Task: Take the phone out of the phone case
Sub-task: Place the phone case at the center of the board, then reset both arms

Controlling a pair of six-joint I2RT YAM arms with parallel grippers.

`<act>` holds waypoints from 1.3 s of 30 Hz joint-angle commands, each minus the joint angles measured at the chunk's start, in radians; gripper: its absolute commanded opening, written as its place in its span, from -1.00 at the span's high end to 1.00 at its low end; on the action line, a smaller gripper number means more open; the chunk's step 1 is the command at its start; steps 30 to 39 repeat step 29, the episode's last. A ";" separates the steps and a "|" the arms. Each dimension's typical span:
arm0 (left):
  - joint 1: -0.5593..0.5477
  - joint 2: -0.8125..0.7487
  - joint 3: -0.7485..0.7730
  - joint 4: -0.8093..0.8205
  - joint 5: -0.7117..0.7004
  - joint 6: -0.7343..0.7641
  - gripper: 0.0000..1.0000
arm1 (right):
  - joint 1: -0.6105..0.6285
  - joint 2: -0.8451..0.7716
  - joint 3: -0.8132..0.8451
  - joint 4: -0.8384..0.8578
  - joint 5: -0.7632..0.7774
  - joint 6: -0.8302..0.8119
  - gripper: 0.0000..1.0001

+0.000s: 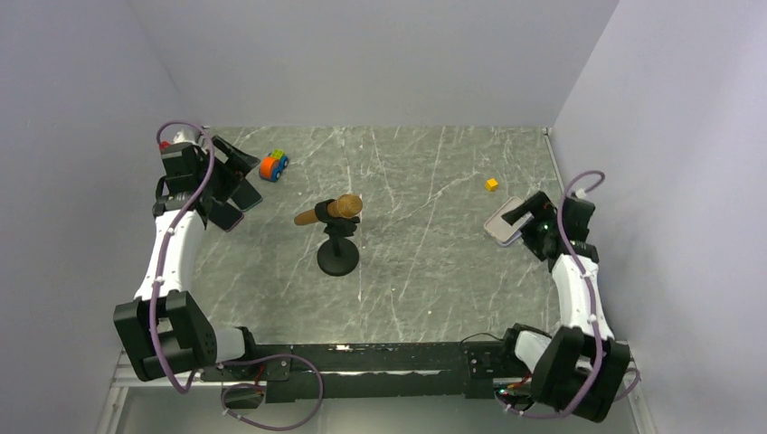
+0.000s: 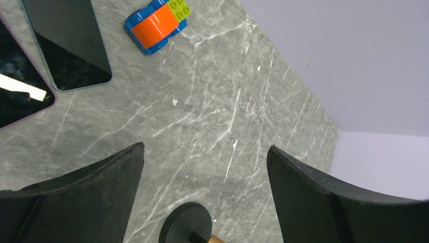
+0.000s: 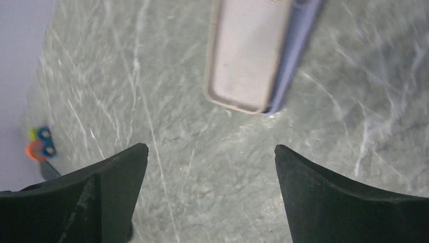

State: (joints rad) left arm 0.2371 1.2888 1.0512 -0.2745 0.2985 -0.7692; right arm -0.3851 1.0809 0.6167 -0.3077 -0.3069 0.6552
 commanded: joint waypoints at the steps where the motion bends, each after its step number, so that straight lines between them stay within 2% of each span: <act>1: -0.072 -0.089 0.054 0.037 -0.027 0.102 -0.89 | 0.179 -0.109 0.167 -0.151 0.175 -0.199 -0.99; 4: -0.148 -0.157 0.082 0.040 -0.086 0.201 -0.89 | 0.302 -0.175 0.232 -0.165 0.199 -0.248 -0.99; 7: -0.243 -0.234 0.117 0.031 -0.141 0.327 -0.89 | 0.365 -0.222 0.296 -0.167 0.209 -0.269 -0.99; 9: -0.338 -0.270 0.169 0.000 -0.207 0.391 -0.90 | 0.381 -0.227 0.362 -0.194 0.202 -0.275 -0.99; 13: -0.502 -0.316 0.287 -0.064 -0.294 0.391 -0.90 | 0.382 -0.233 0.521 -0.246 0.177 -0.253 -0.99; 16: -0.664 -0.331 0.390 -0.082 -0.414 0.422 -0.90 | 0.382 -0.251 0.647 -0.262 0.184 -0.238 -0.99; 20: -0.789 -0.322 0.509 -0.119 -0.516 0.471 -0.90 | 0.382 -0.269 0.794 -0.293 0.213 -0.250 -0.99; 23: -0.839 -0.330 0.528 -0.118 -0.567 0.501 -0.90 | 0.381 -0.292 0.858 -0.306 0.261 -0.260 -1.00; 26: -0.860 -0.340 0.526 -0.123 -0.602 0.519 -0.90 | 0.381 -0.330 0.847 -0.269 0.225 -0.296 -1.00; 29: -0.867 -0.347 0.527 -0.138 -0.630 0.532 -0.90 | 0.382 -0.361 0.839 -0.269 0.263 -0.298 -0.99; 39: -0.867 -0.347 0.527 -0.138 -0.630 0.532 -0.90 | 0.382 -0.361 0.839 -0.269 0.263 -0.298 -0.99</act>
